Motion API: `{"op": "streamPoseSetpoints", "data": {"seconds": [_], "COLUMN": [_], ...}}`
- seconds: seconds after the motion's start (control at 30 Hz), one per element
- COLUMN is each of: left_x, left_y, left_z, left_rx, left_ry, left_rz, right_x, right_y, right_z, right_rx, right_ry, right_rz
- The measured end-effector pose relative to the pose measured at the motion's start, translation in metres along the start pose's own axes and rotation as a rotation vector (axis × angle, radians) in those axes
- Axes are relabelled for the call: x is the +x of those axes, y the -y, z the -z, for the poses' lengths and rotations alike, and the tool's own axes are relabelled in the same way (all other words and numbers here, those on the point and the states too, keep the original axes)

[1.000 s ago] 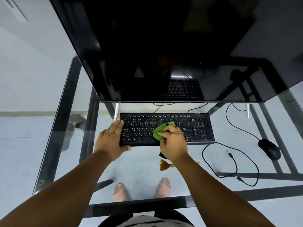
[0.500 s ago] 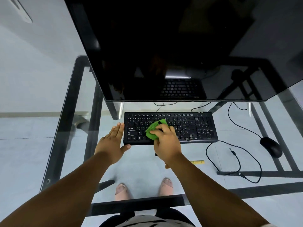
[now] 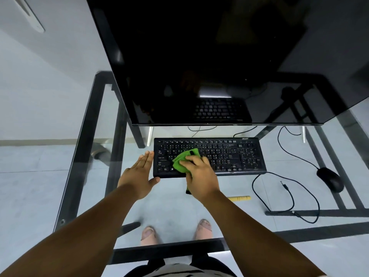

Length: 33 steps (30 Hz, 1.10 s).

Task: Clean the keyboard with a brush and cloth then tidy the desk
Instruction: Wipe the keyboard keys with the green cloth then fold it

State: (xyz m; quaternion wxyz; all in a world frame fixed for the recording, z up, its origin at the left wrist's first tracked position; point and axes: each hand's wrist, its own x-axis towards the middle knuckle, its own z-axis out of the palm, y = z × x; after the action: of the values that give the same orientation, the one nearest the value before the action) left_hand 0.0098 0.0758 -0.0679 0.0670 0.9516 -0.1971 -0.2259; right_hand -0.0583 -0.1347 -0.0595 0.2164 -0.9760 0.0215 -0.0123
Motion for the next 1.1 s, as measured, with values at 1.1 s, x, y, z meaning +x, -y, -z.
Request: {"op": "streamPoseSetpoints", "data": {"seconds": [1.1], "left_x": [-0.002], "left_y": [-0.025], "left_z": [-0.007], "left_rx": [-0.113], "left_ry": [-0.087], "left_rz": [0.120], "right_x": [-0.027], "right_y": [-0.054], "right_z": [0.025], "right_rx": [0.144], "right_ry": [-0.195], "right_rz": [-0.359]}}
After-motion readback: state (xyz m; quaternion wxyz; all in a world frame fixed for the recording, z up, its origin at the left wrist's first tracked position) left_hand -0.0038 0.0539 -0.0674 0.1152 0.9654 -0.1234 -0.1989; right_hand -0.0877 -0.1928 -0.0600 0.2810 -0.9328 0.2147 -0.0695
